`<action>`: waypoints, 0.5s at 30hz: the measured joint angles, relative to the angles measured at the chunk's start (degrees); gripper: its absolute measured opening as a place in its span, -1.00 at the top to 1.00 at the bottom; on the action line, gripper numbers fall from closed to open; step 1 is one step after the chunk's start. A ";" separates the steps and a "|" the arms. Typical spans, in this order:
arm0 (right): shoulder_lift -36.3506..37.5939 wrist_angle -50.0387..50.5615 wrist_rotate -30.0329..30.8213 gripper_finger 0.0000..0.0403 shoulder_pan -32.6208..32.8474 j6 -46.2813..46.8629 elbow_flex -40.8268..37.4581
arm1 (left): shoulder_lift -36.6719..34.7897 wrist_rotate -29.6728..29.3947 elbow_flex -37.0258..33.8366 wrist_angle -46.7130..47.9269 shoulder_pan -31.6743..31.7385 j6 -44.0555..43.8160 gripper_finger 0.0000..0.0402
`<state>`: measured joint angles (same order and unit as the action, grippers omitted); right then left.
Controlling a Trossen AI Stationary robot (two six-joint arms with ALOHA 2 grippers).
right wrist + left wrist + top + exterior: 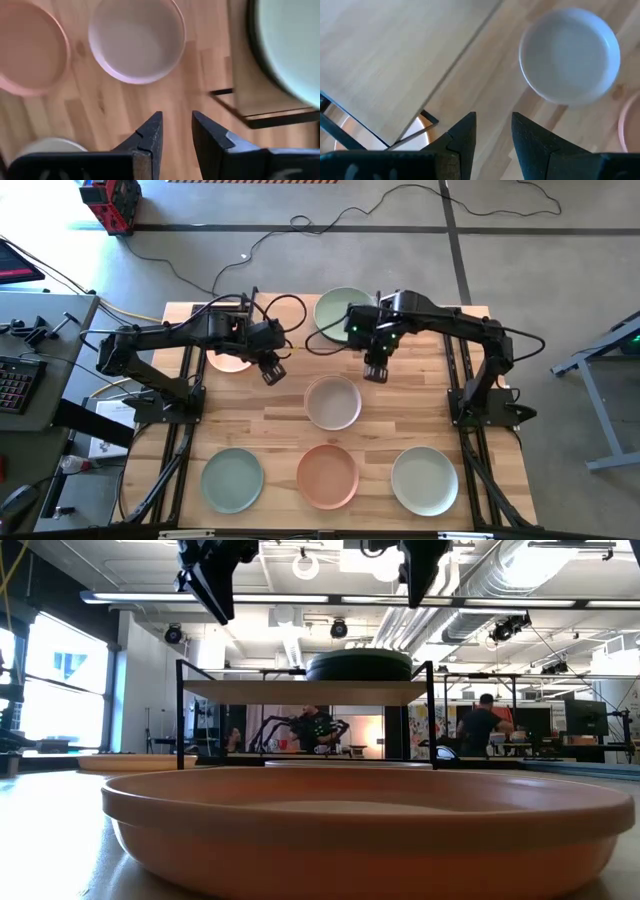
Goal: Place and stack plates onto a shelf
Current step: Stack the white plate on top of the green plate
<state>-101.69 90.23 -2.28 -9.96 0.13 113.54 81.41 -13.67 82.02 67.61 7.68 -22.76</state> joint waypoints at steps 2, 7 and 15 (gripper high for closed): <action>0.00 -0.25 -0.23 0.60 1.61 4.71 0.00 | 0.00 1.08 0.00 1.30 0.00 1.65 0.44; 0.09 -0.22 -2.49 0.60 6.75 15.71 -0.02 | 0.00 2.44 0.00 6.07 -0.02 3.40 0.44; 0.09 -0.21 1.41 0.60 16.75 37.89 -0.02 | 0.00 2.63 0.00 13.03 -2.80 3.48 0.44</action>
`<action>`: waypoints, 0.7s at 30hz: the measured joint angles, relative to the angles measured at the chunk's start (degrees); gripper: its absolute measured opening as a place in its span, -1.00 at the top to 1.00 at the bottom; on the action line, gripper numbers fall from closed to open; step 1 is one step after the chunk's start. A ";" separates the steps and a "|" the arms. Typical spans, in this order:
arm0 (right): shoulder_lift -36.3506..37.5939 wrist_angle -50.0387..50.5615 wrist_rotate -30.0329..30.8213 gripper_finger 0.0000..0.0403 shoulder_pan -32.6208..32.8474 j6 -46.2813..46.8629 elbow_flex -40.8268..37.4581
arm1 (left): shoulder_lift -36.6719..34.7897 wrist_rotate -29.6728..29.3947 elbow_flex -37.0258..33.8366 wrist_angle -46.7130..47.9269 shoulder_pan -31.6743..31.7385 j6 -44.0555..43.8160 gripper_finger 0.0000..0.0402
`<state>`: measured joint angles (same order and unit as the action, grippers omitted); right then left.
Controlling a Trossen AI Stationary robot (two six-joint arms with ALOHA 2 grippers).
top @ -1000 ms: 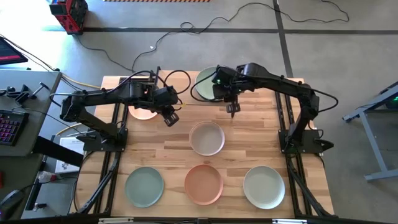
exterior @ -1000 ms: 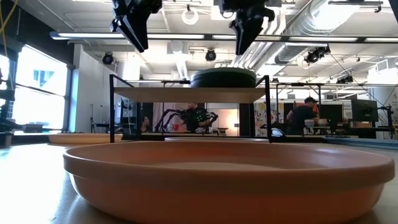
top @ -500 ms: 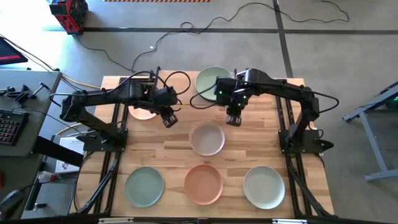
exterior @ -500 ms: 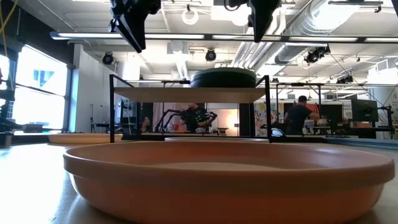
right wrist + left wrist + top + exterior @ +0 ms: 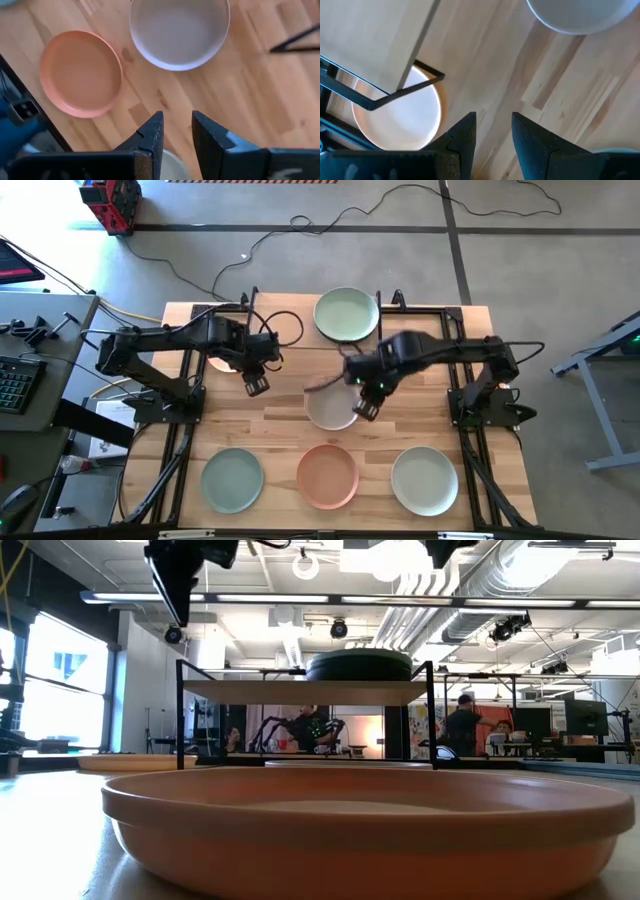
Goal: Place and stack plates onto a shelf
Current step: Stack the white plate on top of the green plate
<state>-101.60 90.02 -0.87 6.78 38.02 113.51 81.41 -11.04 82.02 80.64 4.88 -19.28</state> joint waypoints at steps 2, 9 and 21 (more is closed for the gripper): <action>0.00 0.00 1.44 0.60 2.74 6.30 0.00 | 0.00 -0.01 0.00 0.60 -0.93 0.51 0.44; -0.43 -0.02 5.27 0.60 11.82 27.52 -0.02 | 0.00 -0.02 0.00 1.94 -4.94 1.61 0.44; -7.80 -3.44 5.32 0.60 23.16 55.14 -0.02 | 0.00 -0.49 0.00 -1.44 -9.31 3.49 0.44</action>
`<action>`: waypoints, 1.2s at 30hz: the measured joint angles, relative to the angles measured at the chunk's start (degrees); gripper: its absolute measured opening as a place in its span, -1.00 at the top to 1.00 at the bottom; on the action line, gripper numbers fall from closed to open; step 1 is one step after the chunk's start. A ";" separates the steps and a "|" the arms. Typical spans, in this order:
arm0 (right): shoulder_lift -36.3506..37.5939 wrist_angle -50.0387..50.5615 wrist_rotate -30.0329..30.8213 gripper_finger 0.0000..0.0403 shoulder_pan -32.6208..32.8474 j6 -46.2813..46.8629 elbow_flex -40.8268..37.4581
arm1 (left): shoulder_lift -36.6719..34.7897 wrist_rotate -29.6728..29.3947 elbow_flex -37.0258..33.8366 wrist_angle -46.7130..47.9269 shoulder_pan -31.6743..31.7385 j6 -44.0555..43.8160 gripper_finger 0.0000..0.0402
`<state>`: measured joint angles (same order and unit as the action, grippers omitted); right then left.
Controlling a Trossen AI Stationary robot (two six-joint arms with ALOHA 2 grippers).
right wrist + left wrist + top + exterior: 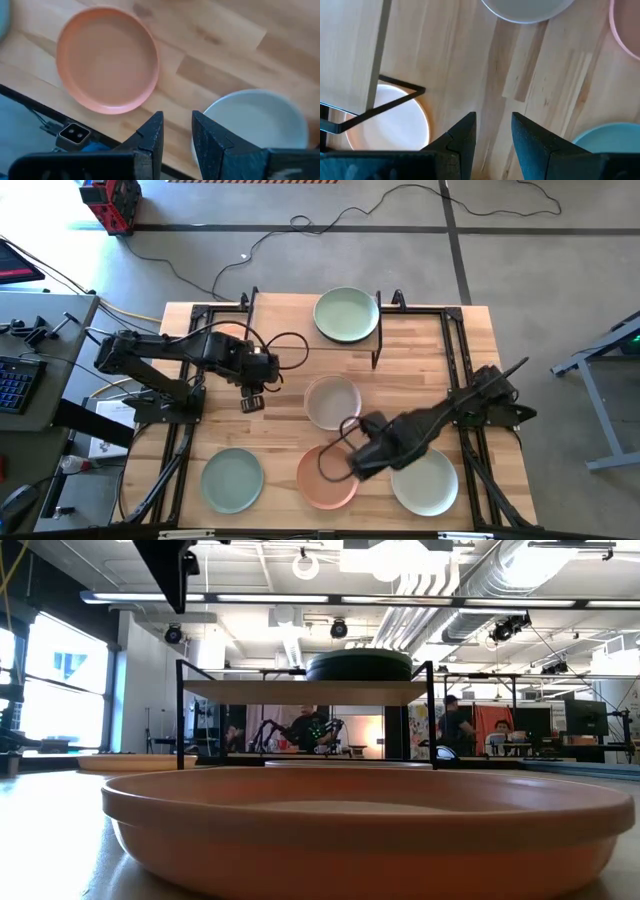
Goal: Place and stack plates onto a shelf
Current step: Stack the white plate on top of the green plate
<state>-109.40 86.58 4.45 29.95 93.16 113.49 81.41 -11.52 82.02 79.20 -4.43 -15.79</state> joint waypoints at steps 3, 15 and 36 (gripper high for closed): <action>-2.56 -0.61 -1.80 0.60 1.69 5.66 0.00 | 0.00 0.02 0.00 0.02 -0.85 0.00 0.44; -11.22 -1.19 -3.79 0.60 7.11 21.91 -0.02 | 0.00 -0.16 0.00 0.00 -3.69 -1.55 0.44; -21.95 -0.11 -8.15 0.60 12.53 20.94 -0.02 | 0.00 -0.18 0.00 -0.29 -4.74 -2.16 0.44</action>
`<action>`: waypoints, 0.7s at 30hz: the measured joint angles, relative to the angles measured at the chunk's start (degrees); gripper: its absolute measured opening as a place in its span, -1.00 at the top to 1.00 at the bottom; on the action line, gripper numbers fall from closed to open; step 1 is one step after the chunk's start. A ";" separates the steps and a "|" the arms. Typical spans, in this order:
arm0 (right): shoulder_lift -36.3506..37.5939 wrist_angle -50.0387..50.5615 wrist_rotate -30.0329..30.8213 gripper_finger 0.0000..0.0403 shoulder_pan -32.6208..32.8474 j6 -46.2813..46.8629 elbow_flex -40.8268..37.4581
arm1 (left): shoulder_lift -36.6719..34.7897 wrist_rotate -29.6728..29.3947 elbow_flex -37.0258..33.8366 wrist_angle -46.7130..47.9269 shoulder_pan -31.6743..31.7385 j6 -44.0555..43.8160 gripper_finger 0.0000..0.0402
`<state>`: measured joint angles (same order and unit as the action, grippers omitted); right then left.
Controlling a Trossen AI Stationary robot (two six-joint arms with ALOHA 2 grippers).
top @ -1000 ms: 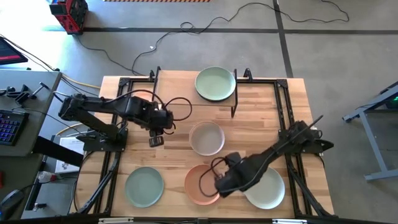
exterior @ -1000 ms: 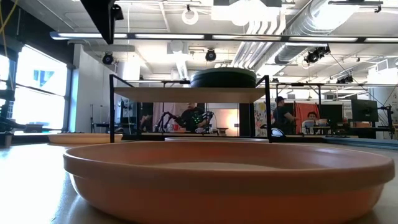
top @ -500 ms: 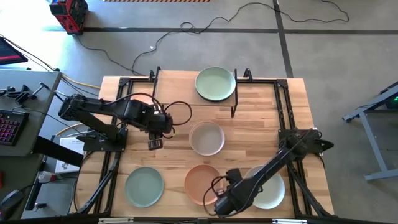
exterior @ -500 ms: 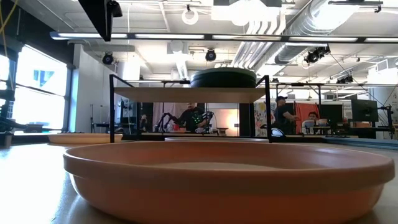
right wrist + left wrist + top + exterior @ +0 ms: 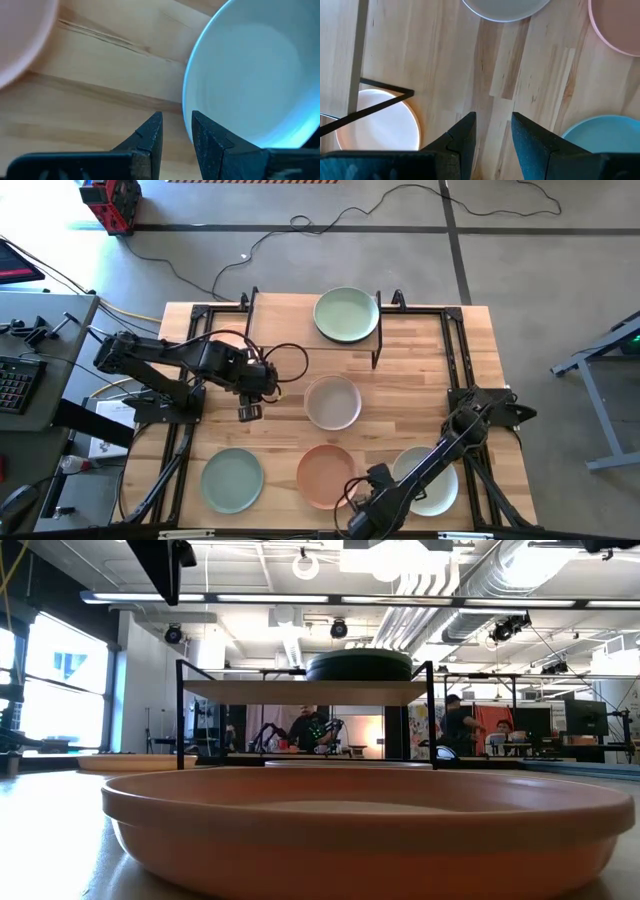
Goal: Place and stack plates onto a shelf
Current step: Stack the white plate on top of the green plate
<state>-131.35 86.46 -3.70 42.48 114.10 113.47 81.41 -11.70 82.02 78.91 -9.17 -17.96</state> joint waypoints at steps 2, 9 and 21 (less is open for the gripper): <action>-0.95 -0.41 -0.69 0.60 0.32 0.48 0.00 | 0.00 0.00 0.00 0.00 0.00 0.00 0.44; -3.05 0.59 -2.42 0.60 1.08 1.41 0.00 | 0.00 0.00 0.00 -0.56 0.00 0.02 0.44; -4.83 1.29 -2.48 0.60 1.81 1.42 -0.86 | 0.00 0.00 0.00 -1.03 0.00 0.04 0.44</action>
<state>-136.18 87.76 -6.18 44.29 115.52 112.61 81.41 -11.70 82.02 77.88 -9.17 -17.91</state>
